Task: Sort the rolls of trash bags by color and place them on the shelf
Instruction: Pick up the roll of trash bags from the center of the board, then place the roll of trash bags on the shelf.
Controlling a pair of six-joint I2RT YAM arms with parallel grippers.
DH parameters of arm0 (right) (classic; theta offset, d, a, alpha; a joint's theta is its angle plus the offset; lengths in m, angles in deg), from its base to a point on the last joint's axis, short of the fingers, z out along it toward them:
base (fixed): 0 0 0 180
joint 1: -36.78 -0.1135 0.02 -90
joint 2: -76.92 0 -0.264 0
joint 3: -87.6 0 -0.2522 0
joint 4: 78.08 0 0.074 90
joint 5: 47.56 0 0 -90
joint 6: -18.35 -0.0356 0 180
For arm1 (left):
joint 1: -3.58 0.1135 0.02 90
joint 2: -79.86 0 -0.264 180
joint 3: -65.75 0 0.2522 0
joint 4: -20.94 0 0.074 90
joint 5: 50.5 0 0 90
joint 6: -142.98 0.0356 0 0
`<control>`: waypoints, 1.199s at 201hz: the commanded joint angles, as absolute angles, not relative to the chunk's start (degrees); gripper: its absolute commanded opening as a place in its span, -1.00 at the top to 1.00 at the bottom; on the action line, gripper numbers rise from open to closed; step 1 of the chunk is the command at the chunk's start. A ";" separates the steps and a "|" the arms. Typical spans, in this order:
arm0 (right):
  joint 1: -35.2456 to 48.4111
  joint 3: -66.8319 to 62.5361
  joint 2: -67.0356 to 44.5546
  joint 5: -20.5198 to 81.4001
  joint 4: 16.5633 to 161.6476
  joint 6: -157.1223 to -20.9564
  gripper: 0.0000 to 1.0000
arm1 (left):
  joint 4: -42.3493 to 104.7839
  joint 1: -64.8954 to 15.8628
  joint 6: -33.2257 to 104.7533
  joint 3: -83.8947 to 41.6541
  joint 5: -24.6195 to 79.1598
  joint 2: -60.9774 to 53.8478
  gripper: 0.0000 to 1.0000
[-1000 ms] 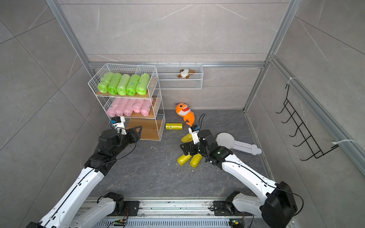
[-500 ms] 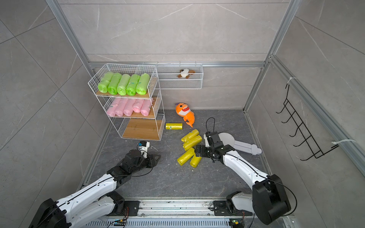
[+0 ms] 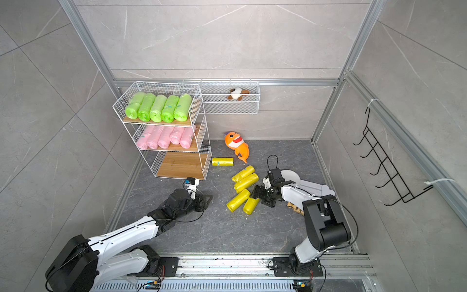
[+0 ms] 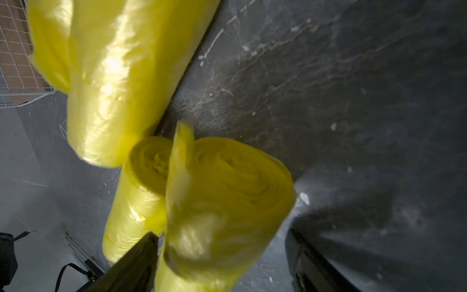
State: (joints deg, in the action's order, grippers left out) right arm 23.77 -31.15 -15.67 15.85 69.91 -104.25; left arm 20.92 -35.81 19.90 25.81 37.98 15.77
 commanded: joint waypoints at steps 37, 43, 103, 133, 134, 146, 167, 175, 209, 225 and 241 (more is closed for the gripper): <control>27.41 -34.82 -16.71 9.46 80.17 -111.92 -0.05 | 18.96 -36.32 18.74 23.33 38.73 14.78 -0.07; 27.61 -35.40 -15.50 9.97 80.45 -112.00 0.01 | 18.80 -36.44 18.71 23.33 38.71 14.82 -0.07; 28.42 -41.58 5.38 11.67 88.16 -120.50 0.23 | 8.33 -36.54 13.45 24.57 38.29 17.89 -0.22; 26.30 -44.80 12.44 12.41 98.16 -132.57 0.24 | 0.81 -37.88 8.02 24.69 36.69 18.52 -0.30; 26.14 -44.89 12.60 12.53 98.52 -133.00 0.24 | 0.53 -38.02 8.13 24.67 36.73 18.56 -0.31; 24.04 -45.32 13.78 13.98 102.03 -136.99 0.24 | -1.45 -40.00 8.24 24.25 37.74 18.53 -0.46; 20.04 -44.79 14.05 16.89 107.19 -141.47 0.24 | -4.77 -41.63 6.76 22.95 36.58 17.38 -0.61; 18.50 -44.25 13.65 17.69 109.02 -142.31 0.24 | -6.55 -41.89 5.89 22.57 35.05 16.36 -0.64; 13.99 -42.13 9.62 17.76 116.28 -145.92 0.23 | -11.44 -42.61 3.24 20.95 31.41 12.10 -0.74; 12.94 -42.12 8.09 17.61 119.99 -147.29 0.24 | -11.44 -42.76 3.75 20.21 30.97 11.32 -0.76; 12.32 -41.97 7.19 17.56 121.39 -148.46 0.24 | -11.58 -42.81 4.13 19.41 30.72 10.41 -0.77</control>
